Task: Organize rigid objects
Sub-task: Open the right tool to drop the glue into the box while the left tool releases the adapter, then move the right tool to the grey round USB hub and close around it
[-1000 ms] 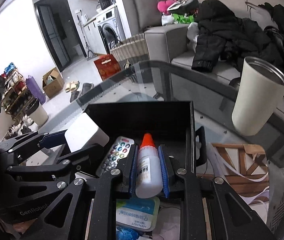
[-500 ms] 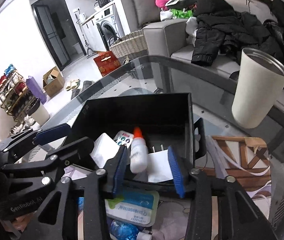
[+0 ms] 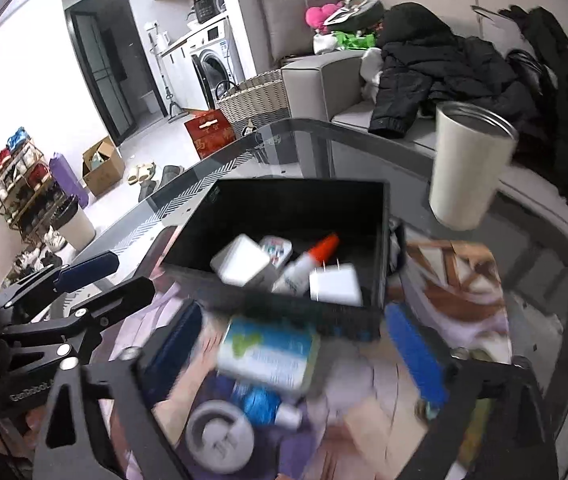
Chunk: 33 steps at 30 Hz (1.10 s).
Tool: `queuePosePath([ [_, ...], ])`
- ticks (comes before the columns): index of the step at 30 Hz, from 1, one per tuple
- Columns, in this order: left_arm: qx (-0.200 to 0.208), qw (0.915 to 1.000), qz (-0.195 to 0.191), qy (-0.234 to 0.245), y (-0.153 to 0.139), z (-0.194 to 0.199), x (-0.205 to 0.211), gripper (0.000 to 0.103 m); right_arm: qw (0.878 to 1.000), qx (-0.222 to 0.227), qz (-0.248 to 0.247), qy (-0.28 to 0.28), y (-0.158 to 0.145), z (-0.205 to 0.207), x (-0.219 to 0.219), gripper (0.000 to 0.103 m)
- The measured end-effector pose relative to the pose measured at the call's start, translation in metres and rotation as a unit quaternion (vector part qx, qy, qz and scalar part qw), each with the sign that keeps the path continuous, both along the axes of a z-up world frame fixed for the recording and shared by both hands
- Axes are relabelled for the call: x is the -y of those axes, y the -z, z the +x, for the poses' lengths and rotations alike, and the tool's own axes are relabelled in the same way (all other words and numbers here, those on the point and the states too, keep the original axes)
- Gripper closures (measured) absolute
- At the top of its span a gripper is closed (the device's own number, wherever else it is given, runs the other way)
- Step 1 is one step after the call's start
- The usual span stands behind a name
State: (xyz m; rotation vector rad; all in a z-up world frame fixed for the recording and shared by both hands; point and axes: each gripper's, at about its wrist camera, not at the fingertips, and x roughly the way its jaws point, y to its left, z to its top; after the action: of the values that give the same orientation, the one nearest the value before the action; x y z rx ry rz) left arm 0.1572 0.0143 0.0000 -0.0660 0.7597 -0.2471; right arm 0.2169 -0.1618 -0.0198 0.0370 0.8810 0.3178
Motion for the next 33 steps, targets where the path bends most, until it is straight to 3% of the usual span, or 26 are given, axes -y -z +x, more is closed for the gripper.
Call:
queuePosePath([
  [3,0.003,0.9999,0.004,0.013,0.007,-0.028,0.007,0.038,1.000,-0.007,-0.023,0.004,0.016,-0.035,0.005,0.001],
  [8,-0.032,0.9975,0.023,0.059,0.028,-0.054,0.027,0.038,0.996,-0.022,-0.084,-0.030,0.057,-0.080,0.004,0.001],
  [13,-0.031,0.9964,0.040,0.068,0.032,-0.060,0.037,0.038,0.996,-0.050,-0.060,-0.048,0.079,-0.090,0.012,0.001],
  [15,-0.026,0.9968,0.043,0.063,0.031,-0.060,0.038,0.038,0.991,-0.028,-0.115,-0.063,0.084,-0.094,0.002,0.000],
  [16,-0.027,0.9968,0.042,0.062,0.033,-0.061,0.038,0.038,0.991,-0.005,-0.110,-0.072,0.082,-0.097,0.002,0.000],
  [33,-0.020,0.9963,0.049,0.069,0.030,-0.064,0.041,0.038,0.994,-0.014,-0.093,-0.062,0.081,-0.100,0.010,0.000],
])
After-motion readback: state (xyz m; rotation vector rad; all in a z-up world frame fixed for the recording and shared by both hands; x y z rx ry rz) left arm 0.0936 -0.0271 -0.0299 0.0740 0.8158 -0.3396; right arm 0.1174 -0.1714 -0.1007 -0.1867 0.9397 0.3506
